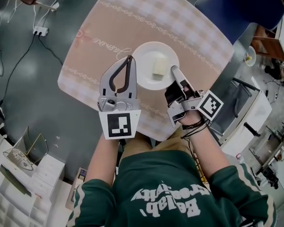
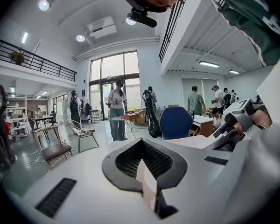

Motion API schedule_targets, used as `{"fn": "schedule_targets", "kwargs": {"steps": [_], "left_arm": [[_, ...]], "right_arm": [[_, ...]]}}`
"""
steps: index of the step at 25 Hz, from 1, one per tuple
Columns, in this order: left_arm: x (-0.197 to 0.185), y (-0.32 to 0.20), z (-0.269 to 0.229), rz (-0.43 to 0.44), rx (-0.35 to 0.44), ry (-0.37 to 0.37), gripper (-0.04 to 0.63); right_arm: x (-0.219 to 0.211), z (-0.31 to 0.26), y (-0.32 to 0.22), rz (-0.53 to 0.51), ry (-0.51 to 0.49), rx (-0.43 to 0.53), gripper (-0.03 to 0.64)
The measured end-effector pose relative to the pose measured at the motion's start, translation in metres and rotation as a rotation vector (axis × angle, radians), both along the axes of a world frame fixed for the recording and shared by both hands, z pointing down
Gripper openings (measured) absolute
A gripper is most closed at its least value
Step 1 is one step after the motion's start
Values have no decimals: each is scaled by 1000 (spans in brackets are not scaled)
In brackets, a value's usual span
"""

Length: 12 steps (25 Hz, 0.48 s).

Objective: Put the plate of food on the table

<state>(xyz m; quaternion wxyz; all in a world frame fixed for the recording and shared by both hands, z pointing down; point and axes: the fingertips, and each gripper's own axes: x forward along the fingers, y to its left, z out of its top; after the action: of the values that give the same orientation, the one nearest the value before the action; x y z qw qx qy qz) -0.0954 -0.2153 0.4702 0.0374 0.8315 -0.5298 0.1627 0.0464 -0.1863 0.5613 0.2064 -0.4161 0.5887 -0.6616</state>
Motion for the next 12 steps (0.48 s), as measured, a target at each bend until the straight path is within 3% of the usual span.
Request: {"fn": "schedule_targets", "kwargs": {"steps": [12], "left_arm": [[10,-9,37,24,-41,9,9]], "right_arm": [[-3,43,-9,0,29,-55,26]]}}
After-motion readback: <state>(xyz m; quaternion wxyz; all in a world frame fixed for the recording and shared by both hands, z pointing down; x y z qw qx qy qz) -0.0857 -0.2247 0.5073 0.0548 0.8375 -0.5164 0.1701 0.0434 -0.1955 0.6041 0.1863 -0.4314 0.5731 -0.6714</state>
